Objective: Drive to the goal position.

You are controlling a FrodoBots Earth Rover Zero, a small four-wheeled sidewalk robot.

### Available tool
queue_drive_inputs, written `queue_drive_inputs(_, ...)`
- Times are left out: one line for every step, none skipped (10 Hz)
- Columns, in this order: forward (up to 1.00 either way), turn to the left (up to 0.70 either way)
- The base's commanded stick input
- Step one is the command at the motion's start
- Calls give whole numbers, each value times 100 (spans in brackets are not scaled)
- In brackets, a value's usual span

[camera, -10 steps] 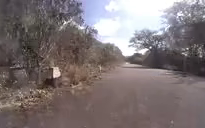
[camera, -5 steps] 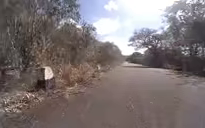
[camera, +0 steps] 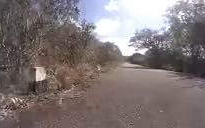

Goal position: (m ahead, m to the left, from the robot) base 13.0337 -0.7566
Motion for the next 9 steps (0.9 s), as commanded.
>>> queue_drive_inputs(50,0)
queue_drive_inputs(50,0)
queue_drive_inputs(50,0)
queue_drive_inputs(50,0)
queue_drive_inputs(50,0)
queue_drive_inputs(50,0)
queue_drive_inputs(50,0)
queue_drive_inputs(50,0)
queue_drive_inputs(50,0)
